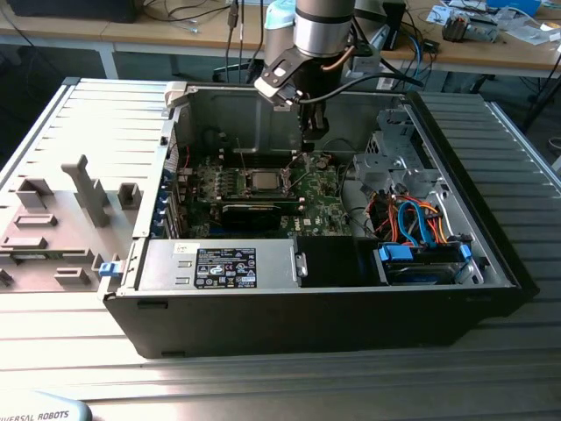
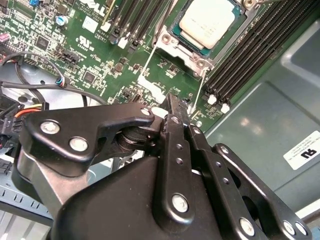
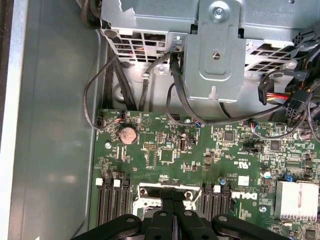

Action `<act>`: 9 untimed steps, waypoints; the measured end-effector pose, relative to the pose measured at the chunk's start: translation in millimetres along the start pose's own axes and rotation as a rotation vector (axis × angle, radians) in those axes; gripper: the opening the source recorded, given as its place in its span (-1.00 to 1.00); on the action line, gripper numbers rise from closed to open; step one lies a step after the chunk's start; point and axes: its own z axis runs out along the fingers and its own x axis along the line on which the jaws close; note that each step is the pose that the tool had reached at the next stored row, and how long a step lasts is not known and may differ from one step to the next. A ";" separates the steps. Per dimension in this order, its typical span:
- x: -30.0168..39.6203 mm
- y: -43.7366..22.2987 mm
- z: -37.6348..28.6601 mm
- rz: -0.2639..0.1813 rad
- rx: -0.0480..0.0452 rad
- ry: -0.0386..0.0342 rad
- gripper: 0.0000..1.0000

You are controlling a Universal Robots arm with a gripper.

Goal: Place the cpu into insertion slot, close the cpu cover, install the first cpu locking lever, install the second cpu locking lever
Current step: 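Close the cpu cover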

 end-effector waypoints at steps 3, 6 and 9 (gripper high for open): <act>0.0 0.6 0.0 0.000 0.0000 -0.0002 -0.79; 0.1 1.4 0.0 0.000 0.0000 -0.0003 -0.79; 0.4 3.0 0.1 0.000 0.0001 -0.0009 -0.79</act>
